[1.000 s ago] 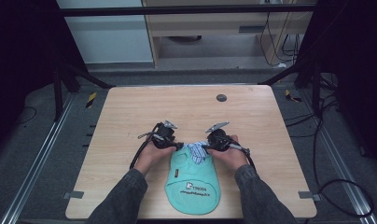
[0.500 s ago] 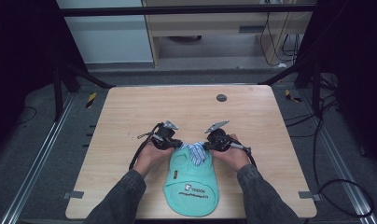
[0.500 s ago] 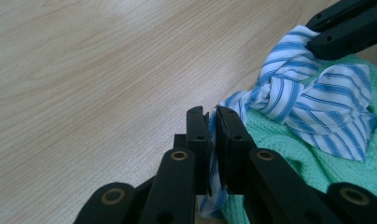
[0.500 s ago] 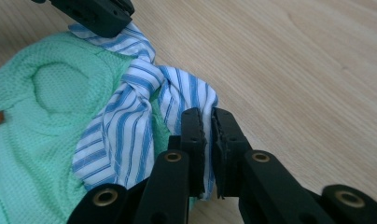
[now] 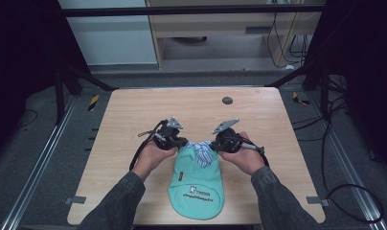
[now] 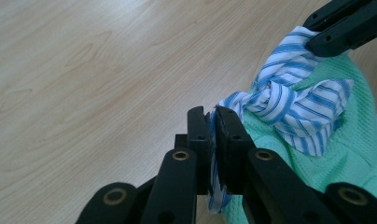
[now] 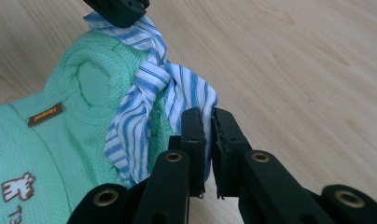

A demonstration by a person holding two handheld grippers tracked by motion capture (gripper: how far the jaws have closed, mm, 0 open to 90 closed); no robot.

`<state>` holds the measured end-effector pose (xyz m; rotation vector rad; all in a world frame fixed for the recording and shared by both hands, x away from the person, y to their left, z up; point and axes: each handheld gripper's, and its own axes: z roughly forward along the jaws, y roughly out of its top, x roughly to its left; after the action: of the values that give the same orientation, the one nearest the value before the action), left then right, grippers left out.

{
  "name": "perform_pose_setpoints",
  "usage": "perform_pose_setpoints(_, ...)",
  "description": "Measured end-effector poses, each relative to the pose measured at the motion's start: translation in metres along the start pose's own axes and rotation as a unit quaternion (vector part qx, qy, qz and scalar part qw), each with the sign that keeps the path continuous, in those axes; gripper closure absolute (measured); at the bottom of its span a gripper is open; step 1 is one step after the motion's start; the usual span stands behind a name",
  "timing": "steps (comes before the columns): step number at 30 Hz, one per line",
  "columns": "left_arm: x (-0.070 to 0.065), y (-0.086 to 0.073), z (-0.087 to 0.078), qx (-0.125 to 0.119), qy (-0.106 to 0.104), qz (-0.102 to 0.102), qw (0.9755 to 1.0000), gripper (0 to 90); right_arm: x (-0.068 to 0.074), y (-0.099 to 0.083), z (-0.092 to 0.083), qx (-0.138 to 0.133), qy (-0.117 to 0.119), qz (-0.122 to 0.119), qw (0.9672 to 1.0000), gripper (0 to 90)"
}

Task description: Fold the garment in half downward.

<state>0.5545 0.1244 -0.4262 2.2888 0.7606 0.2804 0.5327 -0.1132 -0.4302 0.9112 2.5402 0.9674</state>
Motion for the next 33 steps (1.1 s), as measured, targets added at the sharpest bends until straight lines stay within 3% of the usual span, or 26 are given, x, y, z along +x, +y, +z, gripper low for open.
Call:
perform_pose_setpoints(9, -0.001, 0.009, -0.008, -0.003, 0.003, 0.014, 0.9999, 85.4, -0.002, 0.007, -0.009, 0.002, -0.004, -0.019, 0.9998, 84.1)
perform_pose_setpoints(22, 0.003, 0.013, -0.019, -0.008, 0.009, 0.020, 0.9997, 85.4, -0.007, 0.026, -0.010, 0.005, -0.015, -0.039, 0.9991, 84.2)
perform_pose_setpoints(33, 0.009, 0.016, -0.020, -0.008, 0.014, 0.019, 0.9997, 85.4, -0.007, 0.032, -0.012, 0.002, -0.013, -0.045, 0.9989, 84.2)
